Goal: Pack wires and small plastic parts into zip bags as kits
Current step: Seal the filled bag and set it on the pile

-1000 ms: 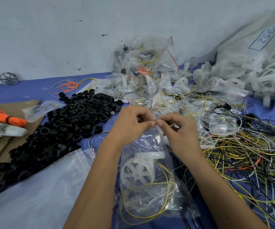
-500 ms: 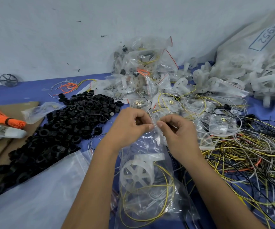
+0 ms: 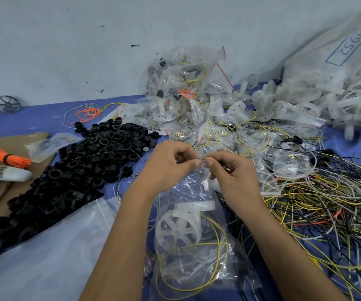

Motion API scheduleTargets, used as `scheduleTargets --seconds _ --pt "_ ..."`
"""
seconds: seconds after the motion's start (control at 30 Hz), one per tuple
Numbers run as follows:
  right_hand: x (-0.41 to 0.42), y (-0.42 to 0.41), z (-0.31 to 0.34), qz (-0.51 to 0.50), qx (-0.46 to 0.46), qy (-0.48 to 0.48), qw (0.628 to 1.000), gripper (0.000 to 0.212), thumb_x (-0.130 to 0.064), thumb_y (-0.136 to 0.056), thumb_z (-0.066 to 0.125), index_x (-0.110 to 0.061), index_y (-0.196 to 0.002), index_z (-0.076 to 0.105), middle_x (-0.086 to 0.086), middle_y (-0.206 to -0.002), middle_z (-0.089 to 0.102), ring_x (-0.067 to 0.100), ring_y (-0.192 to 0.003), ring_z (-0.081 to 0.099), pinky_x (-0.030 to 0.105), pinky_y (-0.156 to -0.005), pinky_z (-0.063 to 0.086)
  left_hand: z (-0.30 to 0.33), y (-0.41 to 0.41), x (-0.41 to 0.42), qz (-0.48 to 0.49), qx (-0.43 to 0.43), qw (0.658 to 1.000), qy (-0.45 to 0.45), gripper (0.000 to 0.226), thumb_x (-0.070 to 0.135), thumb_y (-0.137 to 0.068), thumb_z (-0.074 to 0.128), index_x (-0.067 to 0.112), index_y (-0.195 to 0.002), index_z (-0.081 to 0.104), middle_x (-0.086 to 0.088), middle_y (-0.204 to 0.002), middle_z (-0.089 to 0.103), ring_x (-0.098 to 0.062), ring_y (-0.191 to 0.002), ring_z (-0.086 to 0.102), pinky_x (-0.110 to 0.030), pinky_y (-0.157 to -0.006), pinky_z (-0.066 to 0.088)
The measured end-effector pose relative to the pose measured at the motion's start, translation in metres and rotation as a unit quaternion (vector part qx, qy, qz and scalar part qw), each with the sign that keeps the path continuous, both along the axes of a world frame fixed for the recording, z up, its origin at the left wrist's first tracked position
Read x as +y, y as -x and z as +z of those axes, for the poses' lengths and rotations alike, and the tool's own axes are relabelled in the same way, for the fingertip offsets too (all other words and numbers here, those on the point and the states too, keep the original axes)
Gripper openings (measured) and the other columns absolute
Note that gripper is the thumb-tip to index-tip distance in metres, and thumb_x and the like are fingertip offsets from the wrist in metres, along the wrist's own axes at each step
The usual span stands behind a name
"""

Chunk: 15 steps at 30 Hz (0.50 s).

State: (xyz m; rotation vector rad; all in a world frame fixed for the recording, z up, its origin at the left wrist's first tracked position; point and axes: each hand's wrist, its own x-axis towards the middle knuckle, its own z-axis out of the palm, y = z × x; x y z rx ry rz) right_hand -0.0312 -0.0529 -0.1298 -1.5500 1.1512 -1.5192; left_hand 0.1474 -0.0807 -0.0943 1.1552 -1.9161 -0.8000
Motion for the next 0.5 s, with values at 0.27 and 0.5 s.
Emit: scheduleTargets --seconds 0.27,0.5 --pt "-0.0034 0.0010 -0.0024 -0.024 0.016 0.010 1.000 0.005 -0.014 -0.092 0.074 -0.015 -0.089 0.078 -0.003 -0.078 0.072 0.014 -0.073 0.064 0.046 -0.067 0.055 0.0001 0.0033 0.0001 0.003 -0.005 1.000 0.006 0.021 0.008 -0.089 0.077 0.021 -0.074 0.070 0.009 -0.068 0.068 -0.008 -0.064 0.062 -0.030 -0.066 0.055" --pt "-0.0037 0.0018 -0.0035 -0.014 0.019 0.015 1.000 0.005 -0.013 -0.091 0.075 -0.014 -0.087 0.078 -0.011 -0.072 0.067 0.007 -0.066 0.058 0.028 -0.064 0.045 -0.0009 0.0058 0.0018 0.004 -0.002 1.000 0.007 0.009 0.008 -0.089 0.076 0.012 -0.081 0.074 -0.002 -0.075 0.072 -0.018 -0.069 0.065 -0.040 -0.070 0.055"
